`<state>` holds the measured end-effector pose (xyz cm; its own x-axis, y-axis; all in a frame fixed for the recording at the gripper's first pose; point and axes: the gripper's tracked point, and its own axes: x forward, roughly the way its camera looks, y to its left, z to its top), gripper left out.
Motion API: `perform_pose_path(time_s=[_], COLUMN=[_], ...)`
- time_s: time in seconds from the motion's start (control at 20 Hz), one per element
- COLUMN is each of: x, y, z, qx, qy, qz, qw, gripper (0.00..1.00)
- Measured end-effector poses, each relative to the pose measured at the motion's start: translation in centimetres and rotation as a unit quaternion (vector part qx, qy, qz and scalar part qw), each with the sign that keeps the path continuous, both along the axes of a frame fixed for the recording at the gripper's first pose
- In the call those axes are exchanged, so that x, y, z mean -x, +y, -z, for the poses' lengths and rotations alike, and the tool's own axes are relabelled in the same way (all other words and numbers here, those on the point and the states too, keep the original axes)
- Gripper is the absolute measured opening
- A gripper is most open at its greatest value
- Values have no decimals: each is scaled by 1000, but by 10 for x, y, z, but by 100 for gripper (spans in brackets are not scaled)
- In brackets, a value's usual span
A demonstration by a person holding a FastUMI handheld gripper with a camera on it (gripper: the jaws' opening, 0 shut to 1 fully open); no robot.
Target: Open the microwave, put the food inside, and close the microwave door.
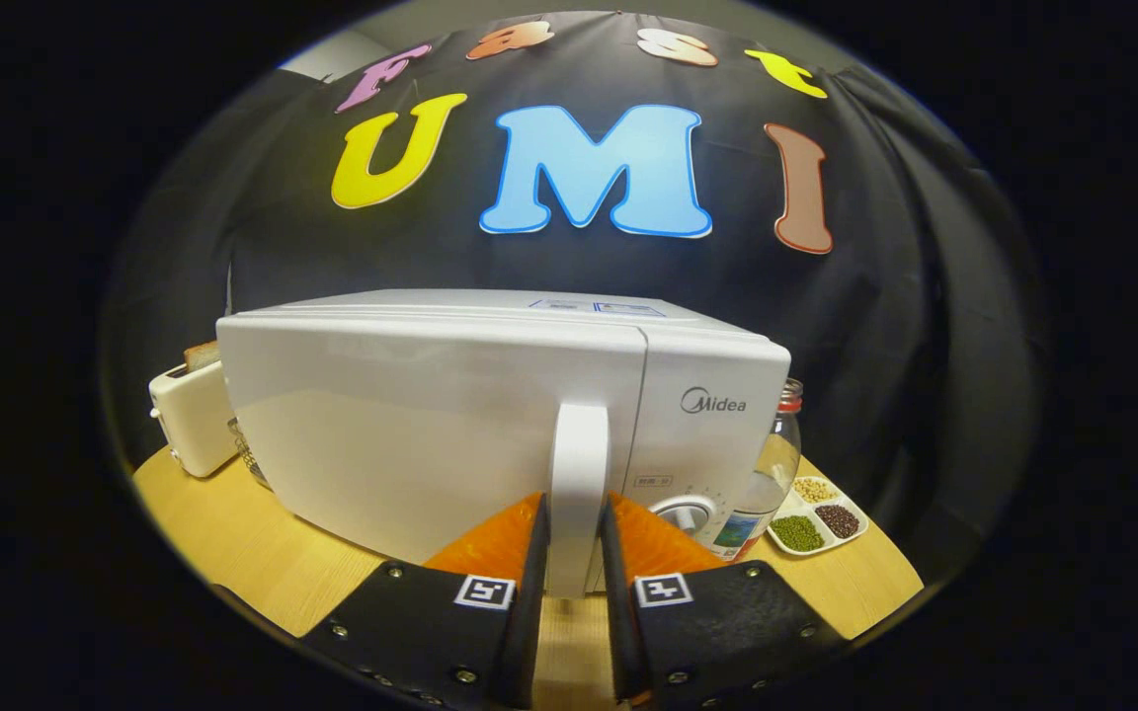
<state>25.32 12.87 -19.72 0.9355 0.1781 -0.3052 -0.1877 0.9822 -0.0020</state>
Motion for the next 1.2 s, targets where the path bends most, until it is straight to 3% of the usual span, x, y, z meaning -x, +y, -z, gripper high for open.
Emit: perform_pose_path(time_s=[0.2,0.25,0.3,0.35,0.75,0.9,1.2], x=[1,2,3,3,5,33,86], y=[1,2,3,2,2,2,12], z=[-1,3,3,2,1,0,-2], qx=[-8,0,-5,-6,-6,24,13], qy=[8,8,11,18,42,26,41], qz=[6,4,11,13,24,12,6], qw=[1000,1000,1000,1000,999,999,999], gripper=[27,18,18,9,9,9,9])
